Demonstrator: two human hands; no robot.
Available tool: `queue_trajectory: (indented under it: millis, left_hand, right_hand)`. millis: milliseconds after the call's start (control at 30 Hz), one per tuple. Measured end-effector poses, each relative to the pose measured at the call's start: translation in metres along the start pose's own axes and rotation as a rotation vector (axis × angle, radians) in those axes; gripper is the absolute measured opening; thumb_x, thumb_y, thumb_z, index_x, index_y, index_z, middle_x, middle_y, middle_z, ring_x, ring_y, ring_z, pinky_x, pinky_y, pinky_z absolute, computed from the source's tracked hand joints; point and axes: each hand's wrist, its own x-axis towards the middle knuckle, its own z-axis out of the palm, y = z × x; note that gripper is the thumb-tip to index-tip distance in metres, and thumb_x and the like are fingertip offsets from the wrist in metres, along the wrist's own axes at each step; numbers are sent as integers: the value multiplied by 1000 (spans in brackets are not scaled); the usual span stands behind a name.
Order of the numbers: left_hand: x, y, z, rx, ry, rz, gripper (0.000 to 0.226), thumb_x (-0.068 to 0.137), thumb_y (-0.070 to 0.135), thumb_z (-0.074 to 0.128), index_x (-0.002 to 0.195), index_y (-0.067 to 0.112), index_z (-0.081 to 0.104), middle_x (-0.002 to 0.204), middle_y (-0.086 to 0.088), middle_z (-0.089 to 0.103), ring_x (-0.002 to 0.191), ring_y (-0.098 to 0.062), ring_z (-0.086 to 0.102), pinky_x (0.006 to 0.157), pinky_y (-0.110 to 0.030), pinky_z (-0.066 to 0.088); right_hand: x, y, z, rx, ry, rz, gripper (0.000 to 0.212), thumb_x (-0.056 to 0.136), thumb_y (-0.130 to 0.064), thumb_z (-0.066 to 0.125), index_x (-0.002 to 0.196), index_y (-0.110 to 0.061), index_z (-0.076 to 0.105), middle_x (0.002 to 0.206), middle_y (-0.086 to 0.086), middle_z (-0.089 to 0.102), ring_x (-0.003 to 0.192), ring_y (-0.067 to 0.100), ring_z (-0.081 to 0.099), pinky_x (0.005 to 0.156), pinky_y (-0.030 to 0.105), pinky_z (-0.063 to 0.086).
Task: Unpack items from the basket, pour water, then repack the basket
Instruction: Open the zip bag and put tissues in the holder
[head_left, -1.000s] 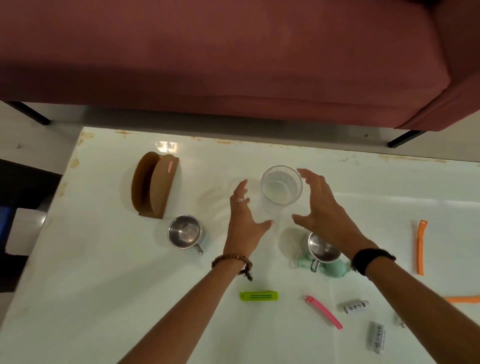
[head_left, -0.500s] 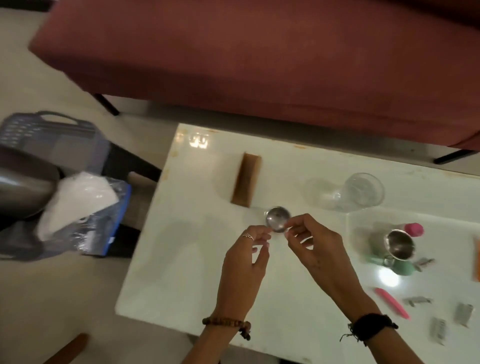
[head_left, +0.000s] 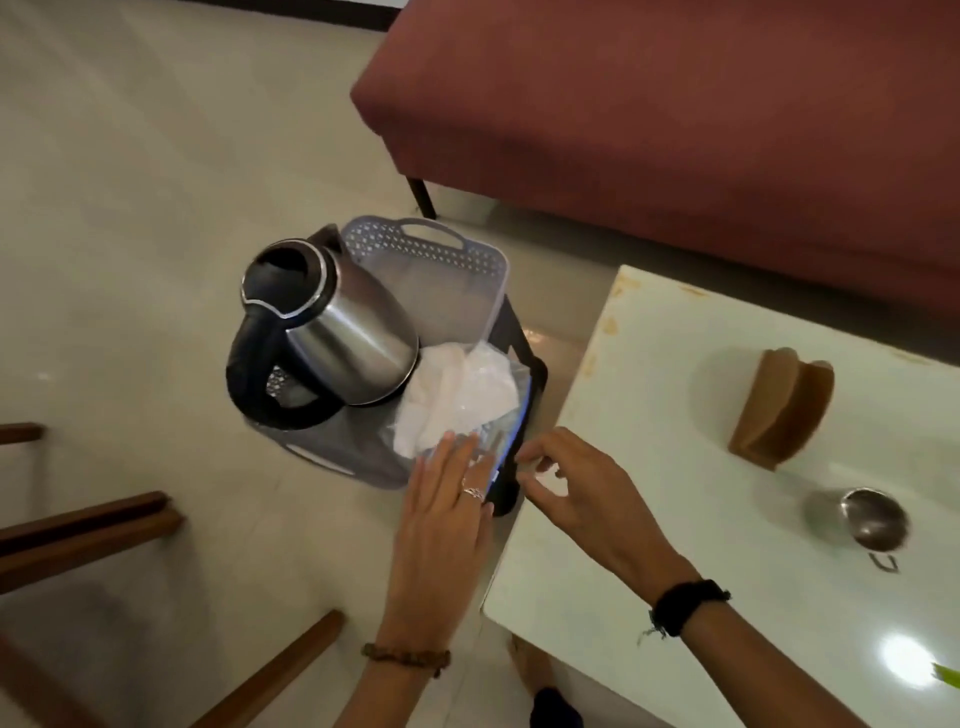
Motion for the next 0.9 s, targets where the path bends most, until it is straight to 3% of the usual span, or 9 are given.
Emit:
queue_trajectory:
  millis: [200, 300, 367, 467, 567, 633, 700, 800, 900]
  left_hand:
    - [20, -60, 29, 100, -294, 26, 86, 59, 34, 83, 134, 21, 43, 143, -13, 40, 132, -36, 36, 104, -54, 30]
    - [23, -73, 48, 62, -354, 25, 92, 72, 30, 74, 141, 30, 12, 153, -8, 15, 141, -30, 9, 111, -47, 7]
    - [22, -76, 60, 27, -339, 30, 86, 83, 15, 62, 140, 33, 0, 155, -4, 3, 142, -26, 0, 112, -42, -2]
    - [22, -73, 64, -14, -315, 12, 80, 84, 7, 60, 143, 29, 11, 155, -7, 13, 142, -27, 11, 111, -40, 6]
    - [24, -62, 55, -23, -261, 45, 72, 73, 12, 74, 136, 16, 41, 143, -16, 40, 132, -34, 37, 104, -46, 33]
    - [24, -50, 49, -78, -199, 48, 65, 70, 11, 76, 129, 7, 49, 135, -21, 48, 124, -41, 44, 94, -53, 43]
    - [25, -32, 40, -217, -118, 5, 55, 76, 7, 70, 127, 1, 49, 131, -24, 51, 121, -45, 45, 89, -60, 44]
    - [31, 1, 23, -300, -15, 83, 47, 88, 26, 48, 127, 1, 45, 124, -25, 56, 115, -43, 52, 84, -59, 49]
    - [38, 44, 0, -494, 87, 81, 54, 85, 25, 54, 132, 12, 31, 126, -19, 55, 117, -33, 55, 86, -53, 52]
  right_hand:
    - [49, 19, 51, 647, 31, 560, 37, 82, -20, 68, 113, -13, 49, 112, 0, 50, 96, 12, 53, 66, 2, 45]
    - [60, 30, 73, 938, -34, 726, 55, 84, -24, 66, 127, -16, 34, 127, 4, 47, 113, 20, 51, 103, 34, 42]
    - [63, 34, 82, 1075, -35, 781, 65, 84, -26, 65, 135, -12, 28, 129, 8, 49, 107, 22, 54, 107, 45, 33]
    - [62, 38, 85, 1175, 48, 777, 56, 84, -20, 66, 131, -5, 40, 122, 14, 57, 98, 24, 61, 101, 42, 42]
    - [56, 39, 76, 1213, 129, 738, 20, 82, -13, 66, 102, -14, 59, 96, 5, 70, 81, 15, 69, 67, 23, 56]
    - [48, 35, 62, 1230, 159, 683, 21, 83, -10, 64, 103, -14, 60, 88, 1, 71, 74, 12, 68, 61, 21, 56]
    - [40, 28, 43, 1190, 165, 589, 22, 84, -9, 62, 104, -17, 62, 82, -6, 73, 71, 8, 69, 59, 18, 55]
    - [26, 13, 8, 1130, 170, 457, 24, 83, -9, 64, 105, -18, 62, 75, -10, 73, 67, 7, 68, 57, 15, 53]
    - [5, 2, -37, 1112, 205, 345, 18, 75, -14, 70, 88, -24, 64, 65, -10, 69, 58, 5, 66, 54, 14, 51]
